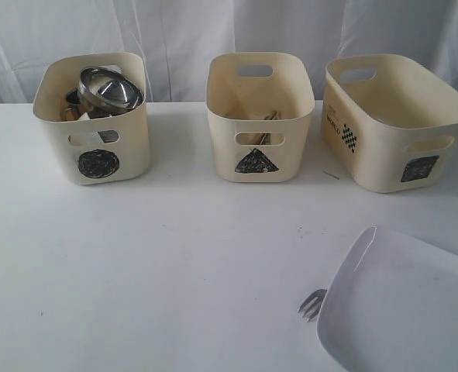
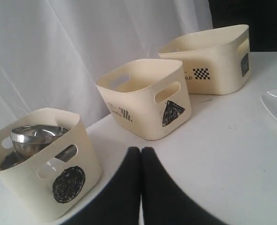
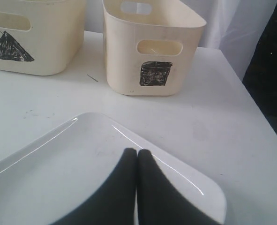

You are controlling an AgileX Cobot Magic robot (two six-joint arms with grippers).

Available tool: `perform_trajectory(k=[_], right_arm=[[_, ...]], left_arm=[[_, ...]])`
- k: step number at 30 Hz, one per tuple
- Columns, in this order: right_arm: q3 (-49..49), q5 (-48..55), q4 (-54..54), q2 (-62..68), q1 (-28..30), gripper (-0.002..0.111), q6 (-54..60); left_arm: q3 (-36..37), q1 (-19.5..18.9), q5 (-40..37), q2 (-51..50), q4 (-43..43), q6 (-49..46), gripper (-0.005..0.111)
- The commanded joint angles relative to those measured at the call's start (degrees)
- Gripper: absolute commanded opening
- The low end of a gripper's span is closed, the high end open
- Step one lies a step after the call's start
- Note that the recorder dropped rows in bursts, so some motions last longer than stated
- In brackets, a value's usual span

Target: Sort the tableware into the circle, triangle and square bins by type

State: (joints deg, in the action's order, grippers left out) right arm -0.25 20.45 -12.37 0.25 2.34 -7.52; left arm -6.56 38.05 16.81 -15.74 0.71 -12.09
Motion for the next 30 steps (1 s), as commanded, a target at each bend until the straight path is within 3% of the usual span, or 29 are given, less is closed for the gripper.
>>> perform_trajectory(k=[1, 8, 18, 23, 30], right_arm=[[0.3, -0.4, -0.1, -0.2, 0.1, 0.000, -0.3], [0.3, -0.4, -0.1, -0.2, 0.1, 0.000, -0.3], [0.3, -0.4, -0.1, -0.2, 0.1, 0.000, -0.3], [0.3, -0.4, -0.1, -0.2, 0.1, 0.000, -0.3], [0.3, -0.4, -0.1, -0.2, 0.1, 0.000, -0.3]], left_arm=[[5.3, 0.3, 2.8, 5.8, -1.8, 2.2, 0.000], [6.6, -0.7, -10.5, 15.7, -2.5, 4.8, 0.000], [6.6, -11.2, -13.6, 15.7, -2.6, 7.3, 0.000], [6.6, -14.3, -18.4, 15.7, -2.6, 11.2, 0.000], [6.6, -17.3, -18.2, 15.7, -2.6, 11.0, 0.000]])
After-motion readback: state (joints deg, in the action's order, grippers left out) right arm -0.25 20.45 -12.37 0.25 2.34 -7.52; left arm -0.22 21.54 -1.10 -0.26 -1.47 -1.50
